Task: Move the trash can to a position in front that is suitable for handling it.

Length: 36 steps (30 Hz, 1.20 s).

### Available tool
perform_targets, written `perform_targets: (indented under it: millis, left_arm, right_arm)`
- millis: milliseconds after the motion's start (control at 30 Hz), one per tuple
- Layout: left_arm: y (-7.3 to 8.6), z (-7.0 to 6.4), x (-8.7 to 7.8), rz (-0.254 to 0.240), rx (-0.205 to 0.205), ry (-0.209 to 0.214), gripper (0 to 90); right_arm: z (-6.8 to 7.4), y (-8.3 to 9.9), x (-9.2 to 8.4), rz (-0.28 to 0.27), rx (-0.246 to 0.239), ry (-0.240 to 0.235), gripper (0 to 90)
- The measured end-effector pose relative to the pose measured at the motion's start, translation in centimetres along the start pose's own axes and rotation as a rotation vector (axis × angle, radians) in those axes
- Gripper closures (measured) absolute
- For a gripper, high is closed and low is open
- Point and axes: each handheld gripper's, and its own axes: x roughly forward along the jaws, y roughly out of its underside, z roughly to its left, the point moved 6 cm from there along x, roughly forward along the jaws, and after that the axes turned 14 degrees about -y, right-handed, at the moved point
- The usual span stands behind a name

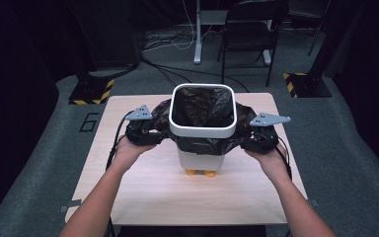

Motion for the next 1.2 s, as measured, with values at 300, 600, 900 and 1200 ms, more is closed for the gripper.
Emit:
perform_targets:
  millis: [300, 600, 900, 1200]
  left_arm:
    - [0.1, -0.2, -1.2, -0.008, 0.014, -0.004, 59.3]
    - [0.6, -0.8, -2.5, -0.018, 0.02, -0.004, 59.3]
    - [1.5, -1.1, -3.5, -0.022, 0.018, -0.006, 59.3]
    - [2.1, -1.7, -4.4, -0.022, 0.028, -0.013, 59.3]
  right_arm:
    - [1.0, -0.3, 0.0, 0.004, -0.02, -0.014, 60.8]
    - [2.3, -0.5, -0.4, 0.01, -0.049, -0.02, 60.8]
    - [3.5, -0.4, -0.4, 0.007, -0.071, -0.029, 60.8]
    - [4.5, -0.1, -0.5, 0.007, -0.076, -0.039, 60.8]
